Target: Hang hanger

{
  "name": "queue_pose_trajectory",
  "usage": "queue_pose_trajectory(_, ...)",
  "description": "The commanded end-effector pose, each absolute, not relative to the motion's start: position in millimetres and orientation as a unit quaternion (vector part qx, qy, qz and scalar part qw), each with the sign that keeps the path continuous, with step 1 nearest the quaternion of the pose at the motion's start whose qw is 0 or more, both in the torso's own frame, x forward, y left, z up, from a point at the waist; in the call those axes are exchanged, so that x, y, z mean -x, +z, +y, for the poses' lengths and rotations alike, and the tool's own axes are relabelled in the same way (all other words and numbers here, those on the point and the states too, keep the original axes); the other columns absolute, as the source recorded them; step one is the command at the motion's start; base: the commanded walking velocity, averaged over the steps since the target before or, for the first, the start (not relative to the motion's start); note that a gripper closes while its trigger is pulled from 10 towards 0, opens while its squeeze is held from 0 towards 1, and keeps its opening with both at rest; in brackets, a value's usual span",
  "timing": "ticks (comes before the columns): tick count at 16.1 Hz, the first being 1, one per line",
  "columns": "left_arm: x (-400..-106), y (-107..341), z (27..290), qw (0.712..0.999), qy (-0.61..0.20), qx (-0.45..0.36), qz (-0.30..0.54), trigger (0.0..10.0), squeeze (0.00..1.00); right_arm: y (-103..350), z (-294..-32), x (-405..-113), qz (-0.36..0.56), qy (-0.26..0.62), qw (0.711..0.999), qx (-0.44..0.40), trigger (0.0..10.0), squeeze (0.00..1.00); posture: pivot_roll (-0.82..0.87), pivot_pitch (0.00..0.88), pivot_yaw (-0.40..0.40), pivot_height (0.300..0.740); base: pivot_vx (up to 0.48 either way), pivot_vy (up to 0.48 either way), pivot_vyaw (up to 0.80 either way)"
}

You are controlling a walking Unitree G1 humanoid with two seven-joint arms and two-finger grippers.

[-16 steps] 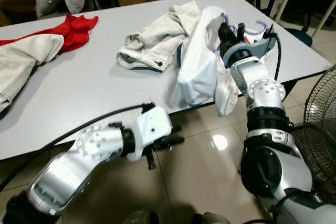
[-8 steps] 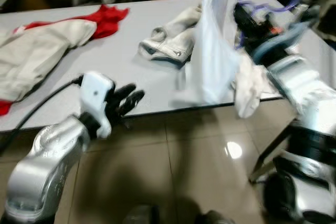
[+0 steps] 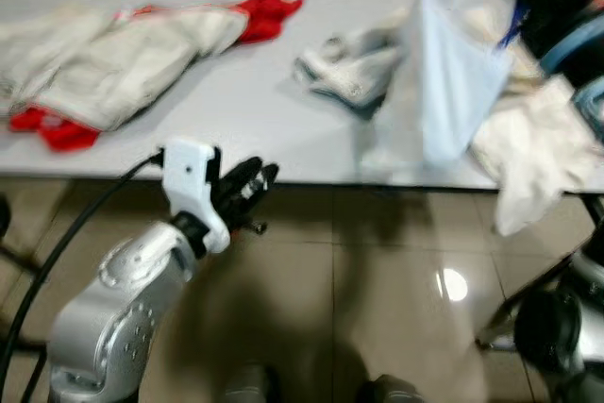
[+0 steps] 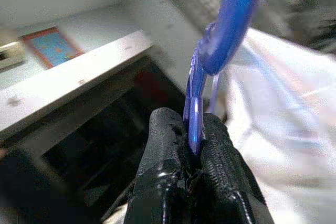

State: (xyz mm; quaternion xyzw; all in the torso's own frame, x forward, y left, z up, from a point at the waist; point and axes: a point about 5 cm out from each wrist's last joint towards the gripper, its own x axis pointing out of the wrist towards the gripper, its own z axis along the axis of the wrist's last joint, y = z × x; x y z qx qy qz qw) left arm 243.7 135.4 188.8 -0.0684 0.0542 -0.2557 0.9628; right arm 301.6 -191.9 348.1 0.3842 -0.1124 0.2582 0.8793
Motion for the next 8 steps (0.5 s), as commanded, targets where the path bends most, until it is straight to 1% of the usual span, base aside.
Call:
queue_pose_trajectory(1, -245.7, 191.5, 136.1, 0.966, -0.245, 0.072, 0.053, 10.0, 0.00, 378.3, -177.2, -286.2, -0.152, 0.325, 0.858, -0.367, 10.0, 0.00, -0.14, 0.117, 0.036, 0.740, 0.000, 0.000, 0.80)
queue_pose_trajectory(3, -245.4, 195.5, 133.3, 0.966, -0.243, 0.074, 0.045, 10.0, 0.00, 392.6, -171.9, -276.6, -0.176, 0.345, 0.853, -0.350, 10.0, 0.00, -0.15, 0.110, 0.032, 0.740, 0.000, 0.000, 0.80)
queue_pose_trajectory(5, -246.7, 197.7, 129.9, 0.967, -0.244, 0.069, 0.039, 10.0, 0.00, 382.1, -167.4, -270.5, -0.166, 0.364, 0.859, -0.320, 10.0, 0.00, -0.15, 0.104, 0.035, 0.740, 0.000, 0.000, 0.80)
queue_pose_trajectory(6, -247.7, 202.2, 128.7, 0.966, -0.249, 0.065, 0.017, 10.0, 0.00, 371.6, -158.9, -262.1, -0.153, 0.402, 0.854, -0.292, 10.0, 0.00, -0.16, 0.104, 0.038, 0.740, 0.000, 0.000, 0.80)
queue_pose_trajectory(7, -248.4, 204.2, 128.2, 0.967, -0.248, 0.064, 0.008, 10.0, 0.00, 362.2, -155.0, -257.2, -0.144, 0.414, 0.860, -0.260, 10.0, 0.00, -0.15, 0.104, 0.040, 0.740, 0.000, 0.000, 0.80)
queue_pose_trajectory(8, -249.1, 205.6, 127.0, 0.967, -0.247, 0.067, 0.009, 10.0, 0.00, 326.8, -153.6, -258.7, -0.080, 0.388, 0.886, -0.239, 10.0, 0.00, -0.15, 0.106, 0.045, 0.740, 0.000, 0.000, 0.80)
